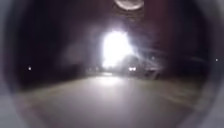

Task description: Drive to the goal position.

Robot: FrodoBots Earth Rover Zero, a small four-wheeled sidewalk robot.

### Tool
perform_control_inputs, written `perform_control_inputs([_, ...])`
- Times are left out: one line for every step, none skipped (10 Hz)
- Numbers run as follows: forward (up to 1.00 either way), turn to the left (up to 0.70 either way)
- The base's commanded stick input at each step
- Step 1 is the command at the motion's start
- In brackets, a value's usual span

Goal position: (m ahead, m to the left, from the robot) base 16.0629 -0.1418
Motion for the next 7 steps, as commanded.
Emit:
perform_control_inputs([1.00, 0.00])
perform_control_inputs([1.00, 0.00])
perform_control_inputs([1.00, 0.00])
perform_control_inputs([1.00, 0.00])
perform_control_inputs([1.00, 0.00])
perform_control_inputs([1.00, 0.00])
perform_control_inputs([1.00, 0.00])
